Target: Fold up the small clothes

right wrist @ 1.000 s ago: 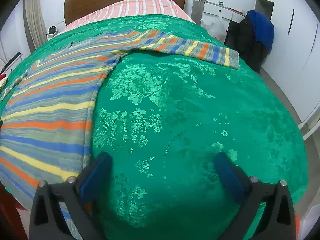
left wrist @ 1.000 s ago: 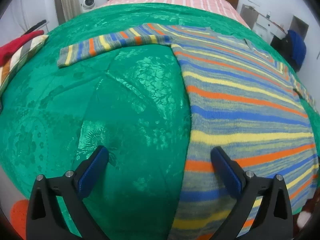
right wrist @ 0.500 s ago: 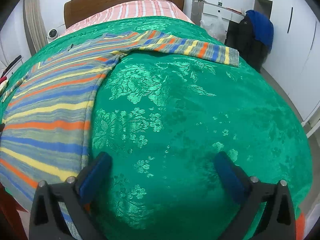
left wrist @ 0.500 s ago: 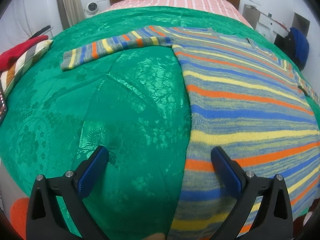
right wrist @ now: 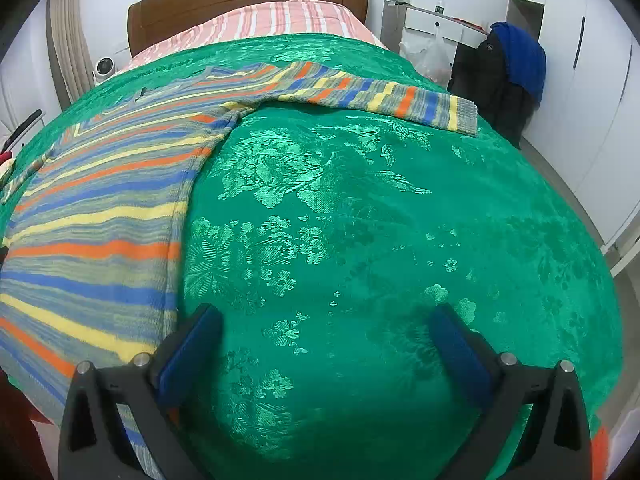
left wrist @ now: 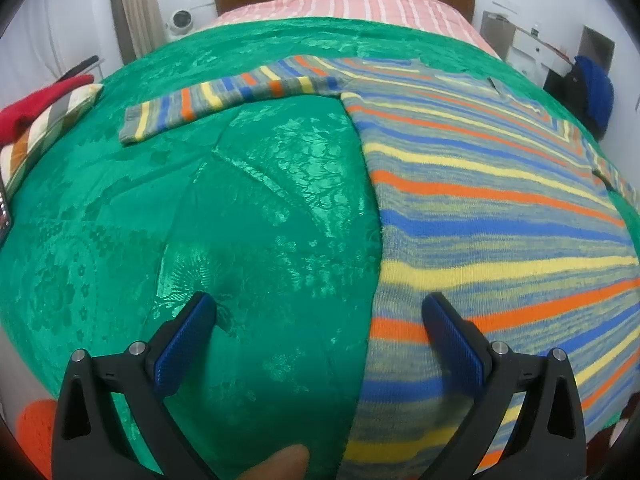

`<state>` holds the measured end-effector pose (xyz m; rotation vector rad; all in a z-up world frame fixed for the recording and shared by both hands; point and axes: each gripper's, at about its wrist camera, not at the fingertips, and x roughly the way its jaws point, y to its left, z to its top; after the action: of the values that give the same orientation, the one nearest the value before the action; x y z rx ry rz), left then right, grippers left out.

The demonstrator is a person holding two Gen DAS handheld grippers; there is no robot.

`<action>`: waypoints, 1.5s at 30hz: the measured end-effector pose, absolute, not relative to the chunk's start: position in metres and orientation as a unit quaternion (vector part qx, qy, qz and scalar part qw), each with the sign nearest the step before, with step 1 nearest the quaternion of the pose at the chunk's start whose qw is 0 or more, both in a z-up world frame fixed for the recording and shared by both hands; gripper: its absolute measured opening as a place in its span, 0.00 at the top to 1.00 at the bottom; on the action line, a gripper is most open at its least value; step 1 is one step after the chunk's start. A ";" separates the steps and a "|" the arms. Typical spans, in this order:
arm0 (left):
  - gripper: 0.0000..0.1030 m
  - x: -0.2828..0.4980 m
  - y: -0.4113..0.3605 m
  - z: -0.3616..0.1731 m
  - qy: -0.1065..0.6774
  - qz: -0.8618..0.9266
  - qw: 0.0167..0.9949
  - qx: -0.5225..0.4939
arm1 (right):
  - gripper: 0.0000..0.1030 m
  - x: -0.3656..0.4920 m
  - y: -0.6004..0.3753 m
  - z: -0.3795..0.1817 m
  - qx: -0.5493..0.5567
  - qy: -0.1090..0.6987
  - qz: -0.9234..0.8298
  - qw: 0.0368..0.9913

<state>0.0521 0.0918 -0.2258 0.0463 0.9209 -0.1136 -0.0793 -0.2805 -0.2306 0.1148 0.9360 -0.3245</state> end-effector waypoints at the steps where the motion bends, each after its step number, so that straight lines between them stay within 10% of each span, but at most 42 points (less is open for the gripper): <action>1: 0.00 0.052 0.092 -0.226 0.444 -0.055 0.894 0.022 | 0.00 -0.080 -0.280 -0.231 0.054 0.448 -0.156 0.879; 19: 0.00 0.044 0.102 -0.211 0.430 -0.073 0.900 -0.009 | 0.00 -0.081 -0.282 -0.219 0.064 0.446 -0.145 0.881; 32: 0.00 0.043 0.121 -0.201 0.405 -0.033 0.913 -0.024 | 0.02 0.000 -0.513 -0.182 0.348 0.386 -0.127 0.845; 43: 0.00 0.049 0.115 -0.216 0.425 -0.023 0.905 -0.003 | 0.49 0.062 -0.571 -0.228 0.448 0.380 -0.118 0.800; 45: 0.00 0.049 0.114 -0.217 0.425 -0.024 0.905 -0.002 | 0.94 0.070 -0.567 -0.232 0.415 0.420 -0.138 0.796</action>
<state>0.0493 0.1143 -0.2166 -0.0046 0.8787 -0.0490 0.0704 -0.5670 -0.2323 0.8914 0.9013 -0.2965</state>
